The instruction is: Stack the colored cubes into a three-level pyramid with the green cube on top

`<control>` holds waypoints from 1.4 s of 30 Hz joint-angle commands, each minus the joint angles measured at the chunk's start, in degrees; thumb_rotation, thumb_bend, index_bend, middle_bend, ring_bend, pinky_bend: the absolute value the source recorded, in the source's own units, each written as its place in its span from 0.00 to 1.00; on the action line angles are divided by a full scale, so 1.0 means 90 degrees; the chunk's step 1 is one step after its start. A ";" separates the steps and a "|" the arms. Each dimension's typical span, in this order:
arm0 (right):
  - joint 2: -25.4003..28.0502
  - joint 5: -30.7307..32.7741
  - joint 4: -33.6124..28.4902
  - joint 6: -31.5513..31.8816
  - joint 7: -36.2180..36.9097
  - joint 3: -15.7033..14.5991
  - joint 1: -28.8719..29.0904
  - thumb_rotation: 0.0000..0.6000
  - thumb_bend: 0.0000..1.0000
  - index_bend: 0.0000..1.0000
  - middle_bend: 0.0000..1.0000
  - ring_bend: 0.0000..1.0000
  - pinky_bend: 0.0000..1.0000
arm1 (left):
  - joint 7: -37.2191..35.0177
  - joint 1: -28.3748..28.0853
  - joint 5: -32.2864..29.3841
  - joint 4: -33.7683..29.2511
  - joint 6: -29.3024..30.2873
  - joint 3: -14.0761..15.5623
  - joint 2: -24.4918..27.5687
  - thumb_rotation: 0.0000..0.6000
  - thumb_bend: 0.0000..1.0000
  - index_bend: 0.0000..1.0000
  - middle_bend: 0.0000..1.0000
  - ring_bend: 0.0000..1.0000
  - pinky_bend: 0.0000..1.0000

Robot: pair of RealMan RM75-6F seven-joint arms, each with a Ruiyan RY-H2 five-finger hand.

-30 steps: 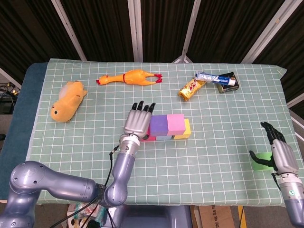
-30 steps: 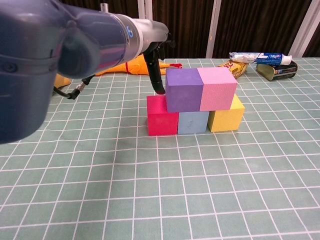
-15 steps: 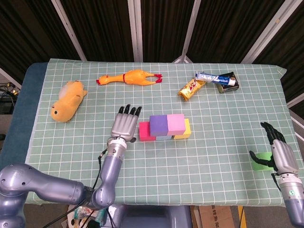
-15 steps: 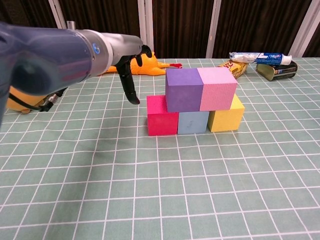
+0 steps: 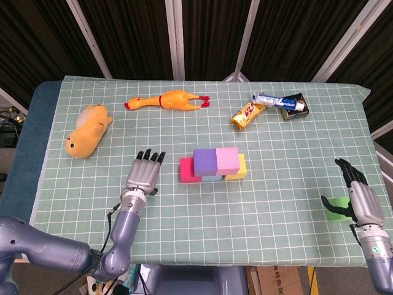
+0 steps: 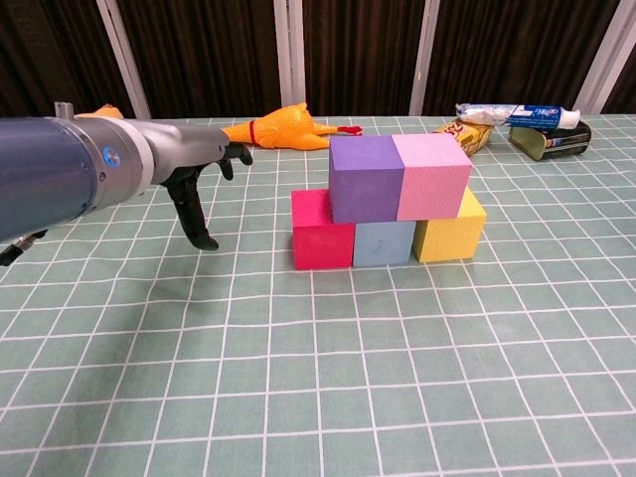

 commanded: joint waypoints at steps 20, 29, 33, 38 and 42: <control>0.0037 0.0001 0.0013 -0.0009 0.0108 0.0016 -0.0012 1.00 0.35 0.00 0.00 0.00 0.00 | 0.0277 -0.0205 -0.0246 0.0568 -0.0369 -0.0041 -0.0721 1.00 0.28 0.03 0.13 0.04 0.11; 0.0038 0.0013 0.0006 -0.0034 0.0120 0.0013 -0.0006 1.00 0.35 0.00 0.00 0.00 0.00 | 0.0375 -0.0300 -0.0299 0.0805 -0.0467 -0.0133 -0.0916 1.00 0.28 0.03 0.13 0.04 0.11; 0.0037 0.0011 0.0014 -0.0038 0.0136 0.0016 -0.0004 1.00 0.34 0.00 0.00 0.00 0.00 | 0.0409 -0.0334 -0.0303 0.0876 -0.0491 -0.0176 -0.0965 1.00 0.28 0.03 0.13 0.04 0.11; 0.0046 0.0006 0.0012 -0.0050 0.0166 0.0016 -0.0005 1.00 0.34 0.00 0.00 0.00 0.00 | 0.0429 -0.0351 -0.0302 0.0923 -0.0497 -0.0213 -0.1003 1.00 0.28 0.03 0.13 0.04 0.11; 0.0049 -0.0011 0.0010 -0.0047 0.0164 0.0009 -0.0007 1.00 0.35 0.00 0.00 0.00 0.00 | 0.0441 -0.0339 -0.0302 0.0919 -0.0482 -0.0213 -0.1005 1.00 0.28 0.03 0.13 0.04 0.11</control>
